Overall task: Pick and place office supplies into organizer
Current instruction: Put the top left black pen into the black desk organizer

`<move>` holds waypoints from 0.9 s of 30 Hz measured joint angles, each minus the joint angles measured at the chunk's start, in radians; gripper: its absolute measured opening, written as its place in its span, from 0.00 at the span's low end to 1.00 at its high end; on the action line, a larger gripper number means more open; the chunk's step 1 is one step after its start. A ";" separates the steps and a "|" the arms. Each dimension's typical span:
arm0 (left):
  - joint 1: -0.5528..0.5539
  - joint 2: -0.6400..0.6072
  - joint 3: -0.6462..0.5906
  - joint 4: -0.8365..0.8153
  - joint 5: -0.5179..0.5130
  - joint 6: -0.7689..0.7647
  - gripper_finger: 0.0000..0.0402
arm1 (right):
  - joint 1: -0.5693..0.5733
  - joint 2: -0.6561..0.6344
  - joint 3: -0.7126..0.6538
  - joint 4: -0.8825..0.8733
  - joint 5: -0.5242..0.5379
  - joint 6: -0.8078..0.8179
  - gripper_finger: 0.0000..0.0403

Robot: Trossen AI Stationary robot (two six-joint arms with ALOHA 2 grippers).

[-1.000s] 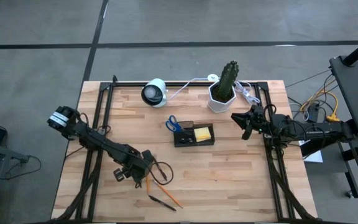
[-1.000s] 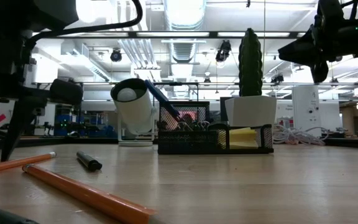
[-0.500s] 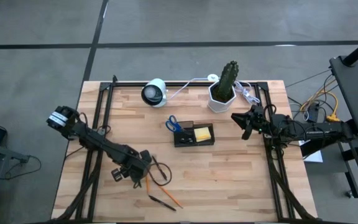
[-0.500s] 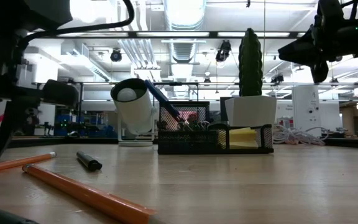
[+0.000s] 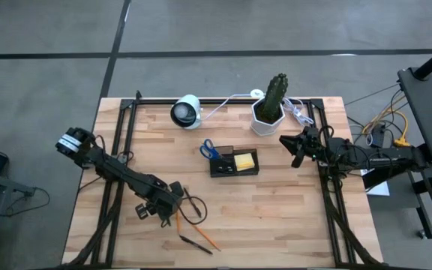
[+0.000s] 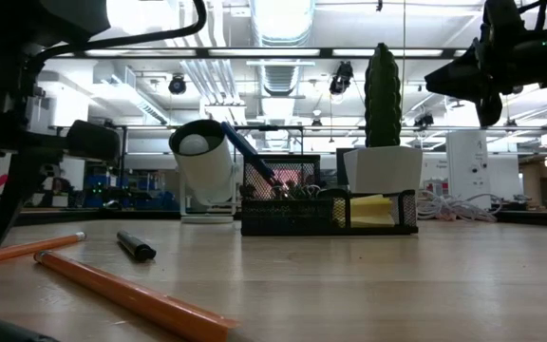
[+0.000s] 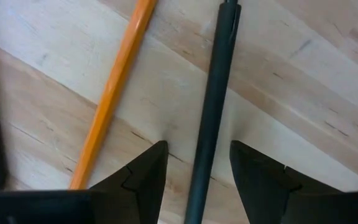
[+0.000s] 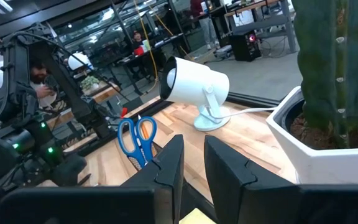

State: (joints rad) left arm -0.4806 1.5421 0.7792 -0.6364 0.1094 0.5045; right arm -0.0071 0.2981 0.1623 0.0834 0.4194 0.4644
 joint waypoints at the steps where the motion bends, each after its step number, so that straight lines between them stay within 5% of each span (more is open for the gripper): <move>1: 0.000 0.000 0.000 0.001 -0.001 0.000 0.40 | 0.000 0.000 0.000 0.000 0.000 0.000 0.13; 14: 0.003 0.001 0.000 0.015 -0.010 -0.078 0.04 | 0.000 0.000 0.000 0.002 0.000 0.000 0.13; 27: 0.002 -0.002 0.005 0.006 -0.011 -0.238 0.03 | 0.000 0.000 0.000 0.002 0.000 0.000 0.13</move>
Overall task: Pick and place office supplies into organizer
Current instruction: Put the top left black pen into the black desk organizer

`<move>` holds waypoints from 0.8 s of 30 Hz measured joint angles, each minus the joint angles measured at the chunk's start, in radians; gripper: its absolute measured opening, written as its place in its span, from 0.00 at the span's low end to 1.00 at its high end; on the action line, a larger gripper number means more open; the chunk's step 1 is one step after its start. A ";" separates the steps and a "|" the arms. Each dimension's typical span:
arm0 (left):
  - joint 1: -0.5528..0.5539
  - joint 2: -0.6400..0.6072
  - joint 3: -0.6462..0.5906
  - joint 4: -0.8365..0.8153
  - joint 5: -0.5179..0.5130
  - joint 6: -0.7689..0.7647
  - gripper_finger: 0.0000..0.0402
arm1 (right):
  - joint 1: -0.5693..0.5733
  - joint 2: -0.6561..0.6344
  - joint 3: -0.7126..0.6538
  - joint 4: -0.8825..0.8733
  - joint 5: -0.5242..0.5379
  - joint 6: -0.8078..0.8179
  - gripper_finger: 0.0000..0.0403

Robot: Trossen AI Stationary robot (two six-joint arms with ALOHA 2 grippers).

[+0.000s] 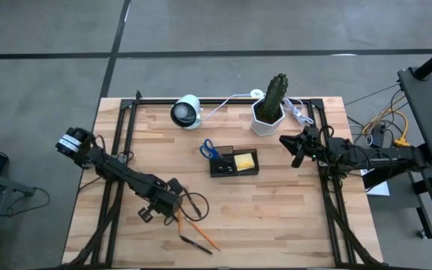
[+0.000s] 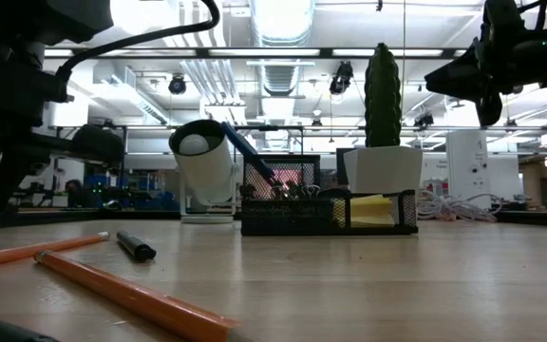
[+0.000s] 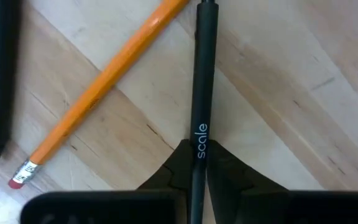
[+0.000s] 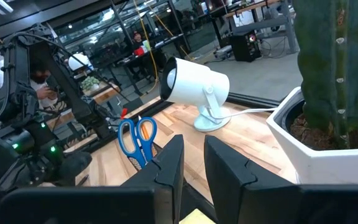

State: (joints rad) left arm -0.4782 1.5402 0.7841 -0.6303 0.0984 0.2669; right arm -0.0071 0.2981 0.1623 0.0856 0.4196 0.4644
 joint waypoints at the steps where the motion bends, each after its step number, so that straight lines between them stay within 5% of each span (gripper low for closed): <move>1: 0.000 -0.002 0.000 -0.001 0.000 0.000 0.03 | 0.000 0.000 0.000 0.000 0.000 0.000 0.13; 11: -0.001 -0.060 -0.001 -0.068 0.001 -0.004 0.02 | 0.000 -0.001 0.000 0.000 0.000 0.000 0.13; 24: 0.008 -0.239 0.002 -0.068 0.004 -0.251 0.02 | 0.000 0.000 0.000 0.000 0.000 -0.001 0.13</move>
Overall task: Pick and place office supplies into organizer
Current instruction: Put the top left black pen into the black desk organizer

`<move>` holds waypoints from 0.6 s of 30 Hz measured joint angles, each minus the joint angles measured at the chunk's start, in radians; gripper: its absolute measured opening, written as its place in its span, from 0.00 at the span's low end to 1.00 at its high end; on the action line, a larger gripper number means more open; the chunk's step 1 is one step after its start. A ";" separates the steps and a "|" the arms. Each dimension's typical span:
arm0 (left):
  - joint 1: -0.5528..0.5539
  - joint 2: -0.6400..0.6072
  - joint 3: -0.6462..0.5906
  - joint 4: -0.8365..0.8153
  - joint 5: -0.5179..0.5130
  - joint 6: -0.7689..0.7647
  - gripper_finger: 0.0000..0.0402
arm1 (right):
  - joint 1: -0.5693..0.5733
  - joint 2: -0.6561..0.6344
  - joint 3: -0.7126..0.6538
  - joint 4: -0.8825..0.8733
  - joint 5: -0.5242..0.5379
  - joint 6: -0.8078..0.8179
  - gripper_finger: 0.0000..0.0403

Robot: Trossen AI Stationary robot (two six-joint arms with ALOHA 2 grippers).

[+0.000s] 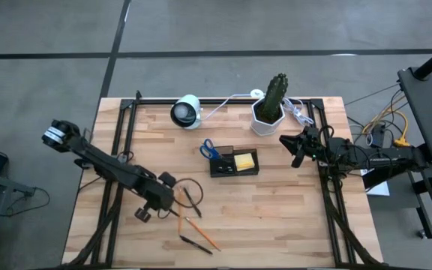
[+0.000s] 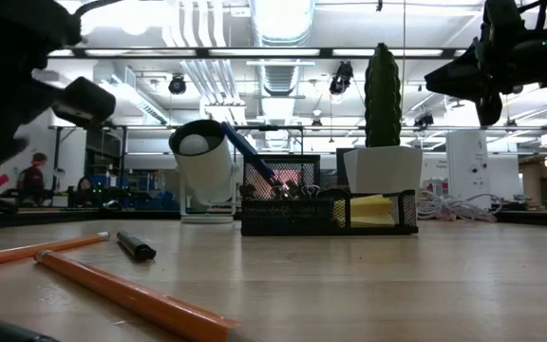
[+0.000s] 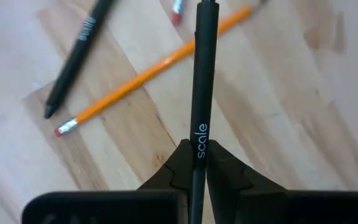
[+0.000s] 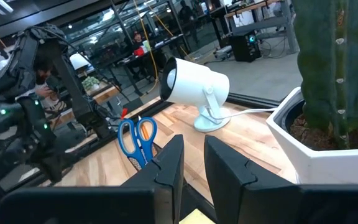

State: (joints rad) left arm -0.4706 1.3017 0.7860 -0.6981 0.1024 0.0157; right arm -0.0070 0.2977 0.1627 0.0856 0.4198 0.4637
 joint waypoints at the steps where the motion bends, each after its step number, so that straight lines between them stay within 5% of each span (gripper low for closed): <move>1: 0.002 -0.014 0.000 0.006 0.000 -0.026 0.02 | 0.000 0.000 0.000 0.000 0.000 0.000 0.13; 8: 0.023 -0.052 0.001 0.165 -0.016 -0.166 0.02 | 0.000 0.001 0.000 0.000 0.000 -0.003 0.13; 18: 0.096 -0.055 0.018 0.245 -0.067 -0.167 0.02 | 0.000 0.000 0.000 0.000 0.000 0.000 0.13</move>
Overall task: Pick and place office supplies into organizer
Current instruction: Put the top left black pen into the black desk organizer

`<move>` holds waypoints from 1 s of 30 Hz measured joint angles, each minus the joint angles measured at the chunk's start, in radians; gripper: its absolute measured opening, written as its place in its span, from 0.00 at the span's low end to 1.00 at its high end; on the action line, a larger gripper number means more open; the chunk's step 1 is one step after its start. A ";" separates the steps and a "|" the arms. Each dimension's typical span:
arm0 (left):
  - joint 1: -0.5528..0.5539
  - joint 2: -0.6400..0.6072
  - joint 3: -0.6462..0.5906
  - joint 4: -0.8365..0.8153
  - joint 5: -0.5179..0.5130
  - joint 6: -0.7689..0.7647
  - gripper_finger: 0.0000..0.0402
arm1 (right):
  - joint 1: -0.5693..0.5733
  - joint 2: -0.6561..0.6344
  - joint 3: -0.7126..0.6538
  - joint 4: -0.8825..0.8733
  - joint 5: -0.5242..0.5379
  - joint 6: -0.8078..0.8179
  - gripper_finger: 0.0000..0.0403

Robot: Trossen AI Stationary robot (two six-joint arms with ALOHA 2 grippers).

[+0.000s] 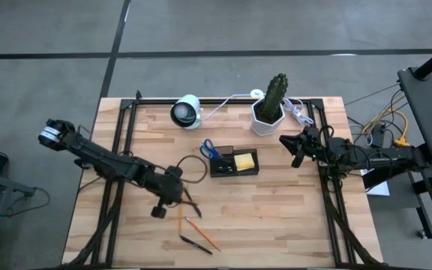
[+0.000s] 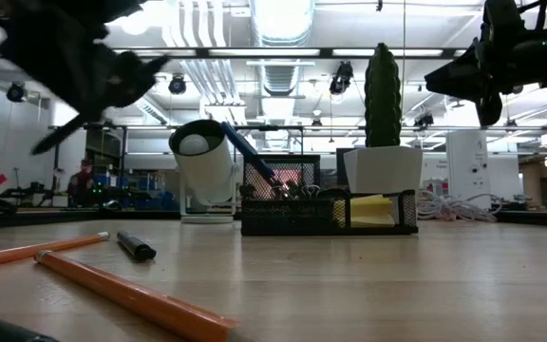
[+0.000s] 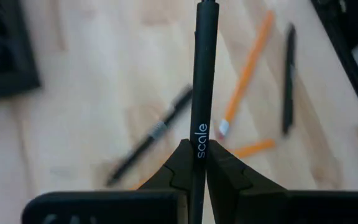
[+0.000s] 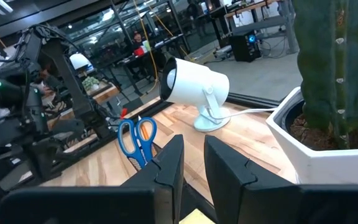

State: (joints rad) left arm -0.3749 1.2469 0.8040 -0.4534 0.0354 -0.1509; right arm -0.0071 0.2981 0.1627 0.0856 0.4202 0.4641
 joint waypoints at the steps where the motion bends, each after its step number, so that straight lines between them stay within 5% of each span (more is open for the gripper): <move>1: 0.012 0.000 0.000 0.028 -0.011 -0.001 0.02 | 0.000 0.000 0.000 0.000 0.000 0.000 0.13; 23: 0.241 0.085 0.004 0.732 -0.128 0.000 0.02 | 0.000 -0.001 0.000 0.000 -0.001 0.000 0.13; 30: 0.273 0.163 0.018 0.833 -0.191 0.005 0.02 | 0.000 0.000 0.000 0.000 -0.001 0.000 0.13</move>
State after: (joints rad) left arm -0.1020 1.4099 0.8217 0.3792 -0.1559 -0.1461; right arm -0.0071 0.2977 0.1627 0.0856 0.4195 0.4641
